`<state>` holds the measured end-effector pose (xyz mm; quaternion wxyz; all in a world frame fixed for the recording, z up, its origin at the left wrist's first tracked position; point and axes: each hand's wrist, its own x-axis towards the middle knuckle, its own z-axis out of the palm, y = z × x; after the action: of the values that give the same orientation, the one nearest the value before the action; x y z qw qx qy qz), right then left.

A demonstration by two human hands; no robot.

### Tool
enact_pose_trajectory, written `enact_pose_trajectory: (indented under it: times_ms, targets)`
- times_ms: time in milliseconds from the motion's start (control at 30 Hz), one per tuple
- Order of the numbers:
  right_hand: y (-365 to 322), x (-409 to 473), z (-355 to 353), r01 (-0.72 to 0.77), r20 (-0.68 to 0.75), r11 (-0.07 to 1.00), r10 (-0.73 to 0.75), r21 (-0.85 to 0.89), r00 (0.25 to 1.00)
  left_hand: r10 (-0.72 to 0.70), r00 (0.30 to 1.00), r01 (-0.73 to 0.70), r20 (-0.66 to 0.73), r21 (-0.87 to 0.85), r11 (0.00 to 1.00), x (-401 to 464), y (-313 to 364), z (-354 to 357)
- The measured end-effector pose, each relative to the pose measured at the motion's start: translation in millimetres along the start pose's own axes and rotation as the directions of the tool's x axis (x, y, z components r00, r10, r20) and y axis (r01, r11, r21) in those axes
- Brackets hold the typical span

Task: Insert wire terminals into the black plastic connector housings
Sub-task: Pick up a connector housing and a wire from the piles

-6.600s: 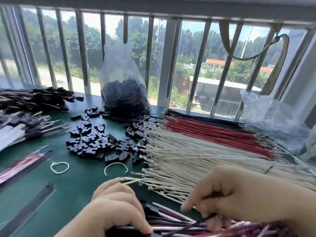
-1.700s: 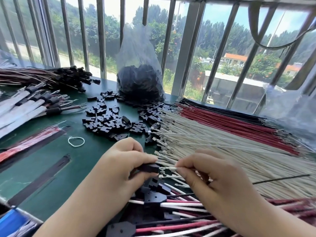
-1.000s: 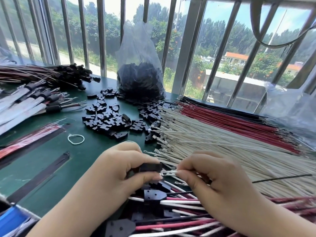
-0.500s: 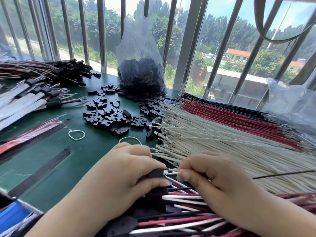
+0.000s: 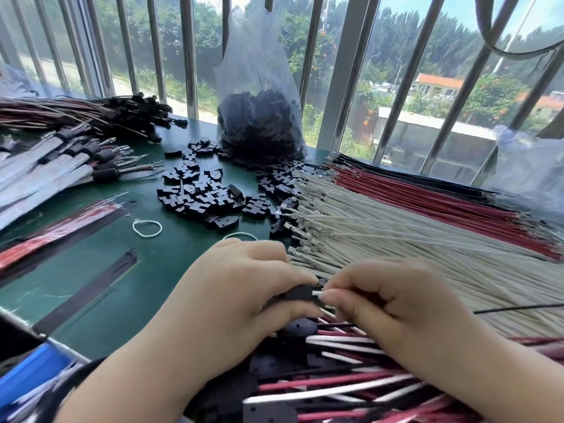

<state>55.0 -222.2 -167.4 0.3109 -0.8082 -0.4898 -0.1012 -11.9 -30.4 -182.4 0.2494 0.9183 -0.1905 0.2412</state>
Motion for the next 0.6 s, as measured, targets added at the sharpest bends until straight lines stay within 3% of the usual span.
enact_pose_trajectory:
  times_ms: [100, 200, 367, 433, 533, 600]
  targets:
    - [-1, -2, -2, 0.044, -0.172, 0.998, -0.052, -0.050, 0.984, -0.169, 0.985, 0.158, -0.018, -0.274, 0.949, -2, -2, -4]
    - [-1, -5, -4, 0.126, -0.201, 0.973, -0.165, -0.194, 0.966, -0.263, 0.965, 0.237, -0.010, -0.402, 0.885, -2, 1, -6]
    - [3, -7, -2, 0.260, -0.165, 0.875, -0.351, -0.408, 0.922, -0.385, 0.888, 0.459, 0.252, -0.545, 0.701, 6, 3, -10]
    - [3, -7, -1, 0.205, -0.183, 0.918, -0.279, -0.341, 0.943, -0.415, 0.854, 0.517, 0.313, -0.590, 0.620, 12, 4, -15]
    - [3, -5, -5, 0.039, -0.240, 0.995, -0.061, -0.096, 0.969, -0.464, 0.843, 0.524, 0.271, -0.609, 0.596, 23, 4, -16]
    - [5, -4, -6, -0.003, -0.239, 0.999, -0.006, -0.038, 0.971, -0.489, 0.839, 0.513, 0.240, -0.648, 0.563, 29, 3, -16]
